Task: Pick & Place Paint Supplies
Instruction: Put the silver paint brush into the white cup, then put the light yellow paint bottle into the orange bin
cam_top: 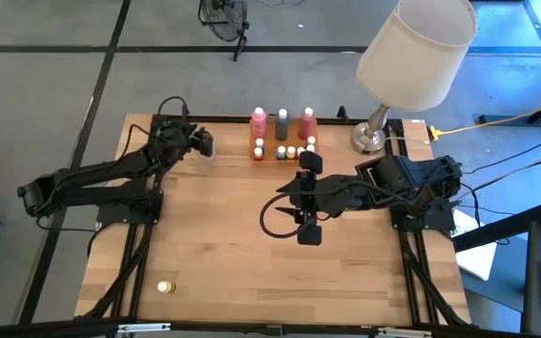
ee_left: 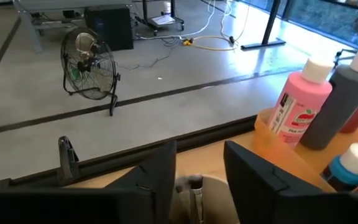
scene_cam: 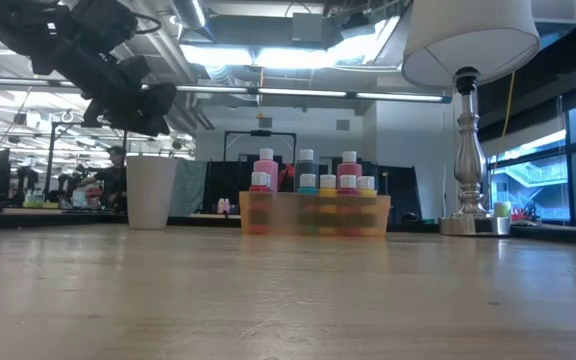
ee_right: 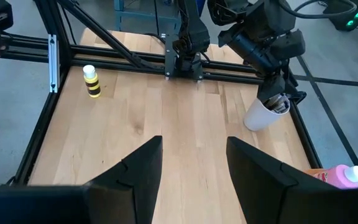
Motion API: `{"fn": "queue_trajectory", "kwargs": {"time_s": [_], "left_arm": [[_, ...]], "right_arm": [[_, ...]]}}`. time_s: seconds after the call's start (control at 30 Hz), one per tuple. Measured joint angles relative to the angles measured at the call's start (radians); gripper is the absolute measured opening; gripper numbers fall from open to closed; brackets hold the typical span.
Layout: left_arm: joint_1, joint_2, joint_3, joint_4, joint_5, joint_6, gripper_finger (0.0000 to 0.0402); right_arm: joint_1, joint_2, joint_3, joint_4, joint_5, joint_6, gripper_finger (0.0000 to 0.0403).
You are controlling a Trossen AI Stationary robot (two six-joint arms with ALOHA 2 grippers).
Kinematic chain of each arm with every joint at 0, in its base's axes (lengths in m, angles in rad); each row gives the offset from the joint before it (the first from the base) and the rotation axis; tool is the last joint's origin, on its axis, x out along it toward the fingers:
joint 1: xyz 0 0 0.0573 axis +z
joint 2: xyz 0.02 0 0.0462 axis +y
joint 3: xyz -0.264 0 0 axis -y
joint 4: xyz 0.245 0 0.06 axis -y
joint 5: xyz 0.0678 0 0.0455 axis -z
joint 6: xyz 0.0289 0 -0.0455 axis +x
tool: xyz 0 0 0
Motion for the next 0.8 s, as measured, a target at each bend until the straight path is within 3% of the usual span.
{"fn": "queue_trajectory", "kwargs": {"time_s": [0.3, 0.53, 0.67, 0.8], "left_arm": [[-0.03, -0.017, 0.0, 0.09, -0.004, -0.028, 0.0166], [-0.171, -0.131, 0.027, 0.077, 0.009, 0.061, 0.0165], [-0.279, -0.203, 0.08, 0.016, 0.11, 0.076, 0.0164], [-0.388, -0.231, 0.195, -0.145, 0.216, 0.055, 0.016]], "right_arm": [[0.0, 0.0, 0.0, -0.007, 0.0, 0.004, 0.0181], [0.0, 0.0, 0.0, -0.011, -0.023, 0.009, 0.0181], [0.001, 0.0, 0.0, 0.008, -0.027, 0.01, 0.0181], [0.008, 0.0, 0.0, 0.028, -0.027, 0.01, 0.0181]]}}
